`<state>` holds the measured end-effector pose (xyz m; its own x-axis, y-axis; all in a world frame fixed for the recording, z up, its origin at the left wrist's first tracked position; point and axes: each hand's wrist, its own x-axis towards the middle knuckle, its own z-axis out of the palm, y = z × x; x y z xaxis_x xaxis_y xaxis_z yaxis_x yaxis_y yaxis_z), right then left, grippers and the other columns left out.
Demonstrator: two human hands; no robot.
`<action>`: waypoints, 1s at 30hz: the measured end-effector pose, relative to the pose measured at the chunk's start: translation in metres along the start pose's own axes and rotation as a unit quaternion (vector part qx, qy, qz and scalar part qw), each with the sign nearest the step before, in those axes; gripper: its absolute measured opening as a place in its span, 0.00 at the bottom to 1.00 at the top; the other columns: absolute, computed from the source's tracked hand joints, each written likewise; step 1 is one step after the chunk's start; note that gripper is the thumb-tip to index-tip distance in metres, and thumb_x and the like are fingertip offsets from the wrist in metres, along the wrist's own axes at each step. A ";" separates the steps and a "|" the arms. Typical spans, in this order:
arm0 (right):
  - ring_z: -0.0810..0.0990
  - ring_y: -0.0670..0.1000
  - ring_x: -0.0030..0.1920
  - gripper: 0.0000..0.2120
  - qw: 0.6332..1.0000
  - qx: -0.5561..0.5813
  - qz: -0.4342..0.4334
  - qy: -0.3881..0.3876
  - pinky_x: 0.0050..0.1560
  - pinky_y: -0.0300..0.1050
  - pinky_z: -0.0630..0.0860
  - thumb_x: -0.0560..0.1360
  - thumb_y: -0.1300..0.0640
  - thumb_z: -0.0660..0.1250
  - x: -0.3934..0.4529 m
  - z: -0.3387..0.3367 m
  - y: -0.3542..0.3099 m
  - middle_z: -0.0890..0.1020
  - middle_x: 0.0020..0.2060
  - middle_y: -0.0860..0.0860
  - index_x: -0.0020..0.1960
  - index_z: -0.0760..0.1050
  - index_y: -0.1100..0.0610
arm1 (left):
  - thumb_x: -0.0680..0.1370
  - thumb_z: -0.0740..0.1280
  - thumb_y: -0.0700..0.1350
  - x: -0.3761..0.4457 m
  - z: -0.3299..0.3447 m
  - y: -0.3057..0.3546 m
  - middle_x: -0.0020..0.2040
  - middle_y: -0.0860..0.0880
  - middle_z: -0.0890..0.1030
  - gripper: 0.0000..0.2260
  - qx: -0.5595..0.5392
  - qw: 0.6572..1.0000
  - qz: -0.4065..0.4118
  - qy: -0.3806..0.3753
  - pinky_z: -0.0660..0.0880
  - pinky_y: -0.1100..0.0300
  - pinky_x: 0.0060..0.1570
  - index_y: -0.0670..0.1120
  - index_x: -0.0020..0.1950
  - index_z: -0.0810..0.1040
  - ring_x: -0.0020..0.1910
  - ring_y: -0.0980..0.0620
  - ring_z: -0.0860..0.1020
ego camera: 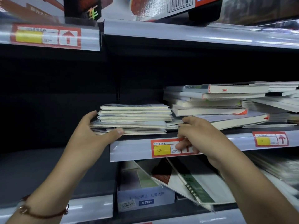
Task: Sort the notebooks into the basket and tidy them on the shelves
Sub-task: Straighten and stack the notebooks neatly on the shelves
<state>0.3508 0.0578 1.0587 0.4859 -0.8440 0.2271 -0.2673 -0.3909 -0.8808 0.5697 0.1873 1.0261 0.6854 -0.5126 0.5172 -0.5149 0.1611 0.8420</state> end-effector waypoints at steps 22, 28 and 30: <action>0.80 0.48 0.47 0.23 0.943 -0.322 -0.082 0.028 0.48 0.47 0.77 0.73 0.32 0.65 0.004 0.004 -0.020 0.82 0.47 0.46 0.54 0.74 0.50 | 0.53 0.85 0.60 0.038 -0.014 0.002 0.77 0.52 0.65 0.70 0.001 0.983 -0.097 -0.154 0.61 0.57 0.73 0.58 0.81 0.40 0.73 0.52 0.67; 0.83 0.50 0.38 0.22 0.931 -0.356 -0.081 -0.002 0.40 0.45 0.77 0.72 0.36 0.69 0.012 -0.003 -0.034 0.84 0.35 0.52 0.50 0.77 0.55 | 0.45 0.86 0.61 0.040 -0.027 -0.014 0.77 0.51 0.66 0.75 -0.082 0.983 -0.072 -0.149 0.61 0.53 0.75 0.61 0.80 0.39 0.70 0.59 0.70; 0.82 0.51 0.41 0.23 0.926 -0.365 -0.097 0.024 0.42 0.46 0.78 0.71 0.36 0.70 0.014 -0.001 -0.030 0.84 0.40 0.51 0.48 0.78 0.56 | 0.48 0.86 0.60 0.032 -0.021 -0.011 0.71 0.55 0.75 0.72 -0.080 0.983 -0.040 -0.162 0.66 0.61 0.69 0.53 0.82 0.45 0.64 0.63 0.76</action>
<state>0.3646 0.0576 1.0885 0.5508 -0.7400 0.3860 -0.6778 -0.6664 -0.3105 0.6086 0.1868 1.0368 0.5078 -0.7664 0.3934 -0.3603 0.2259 0.9051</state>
